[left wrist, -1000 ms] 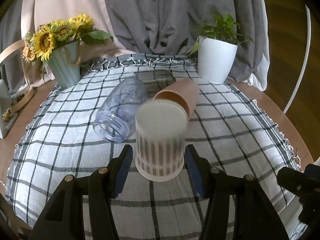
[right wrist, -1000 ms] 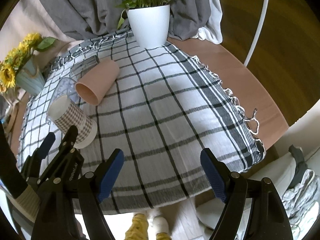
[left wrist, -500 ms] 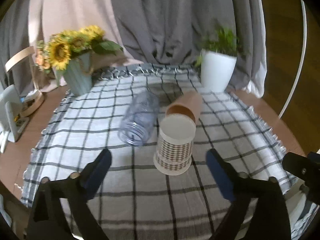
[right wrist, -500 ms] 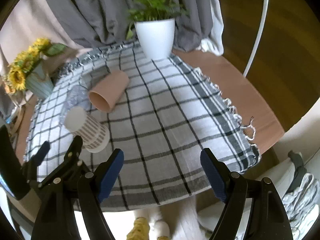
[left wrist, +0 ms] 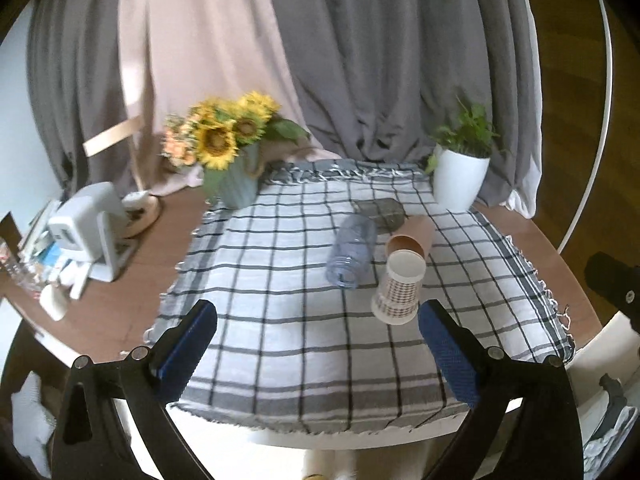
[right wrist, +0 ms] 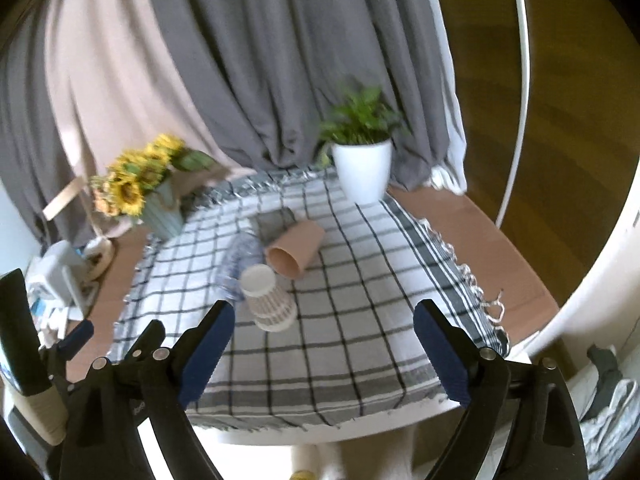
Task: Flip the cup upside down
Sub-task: 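Set the cup upside down on the cloth and open the right gripper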
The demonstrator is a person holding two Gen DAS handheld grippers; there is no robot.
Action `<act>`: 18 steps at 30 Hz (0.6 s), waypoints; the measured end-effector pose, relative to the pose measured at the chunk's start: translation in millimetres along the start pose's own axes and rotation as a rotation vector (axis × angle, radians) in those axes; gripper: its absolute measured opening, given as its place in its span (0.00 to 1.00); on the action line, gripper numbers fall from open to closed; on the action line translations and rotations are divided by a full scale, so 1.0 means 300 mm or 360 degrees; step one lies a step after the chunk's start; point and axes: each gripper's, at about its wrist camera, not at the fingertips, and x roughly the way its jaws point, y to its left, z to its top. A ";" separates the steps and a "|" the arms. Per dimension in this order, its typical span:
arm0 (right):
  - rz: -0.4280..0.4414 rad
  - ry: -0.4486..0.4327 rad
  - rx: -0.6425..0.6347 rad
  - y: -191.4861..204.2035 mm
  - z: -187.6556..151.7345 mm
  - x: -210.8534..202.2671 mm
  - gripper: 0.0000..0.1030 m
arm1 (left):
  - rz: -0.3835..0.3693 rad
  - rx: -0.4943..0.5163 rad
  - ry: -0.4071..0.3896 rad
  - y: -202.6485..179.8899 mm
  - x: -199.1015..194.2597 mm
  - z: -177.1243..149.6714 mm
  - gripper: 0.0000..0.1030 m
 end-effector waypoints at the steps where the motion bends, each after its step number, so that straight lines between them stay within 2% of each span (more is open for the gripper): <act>1: 0.0016 -0.0019 -0.0017 0.016 -0.002 -0.019 0.89 | -0.0005 -0.0005 -0.0003 0.012 -0.023 -0.001 1.00; 8: 0.0088 -0.0091 -0.0078 0.090 -0.037 -0.108 0.89 | 0.0096 -0.0029 -0.0077 0.086 -0.153 -0.003 1.00; 18: 0.0079 -0.0142 -0.0123 0.131 -0.080 -0.178 0.89 | 0.0157 -0.0104 -0.0133 0.166 -0.226 -0.013 1.00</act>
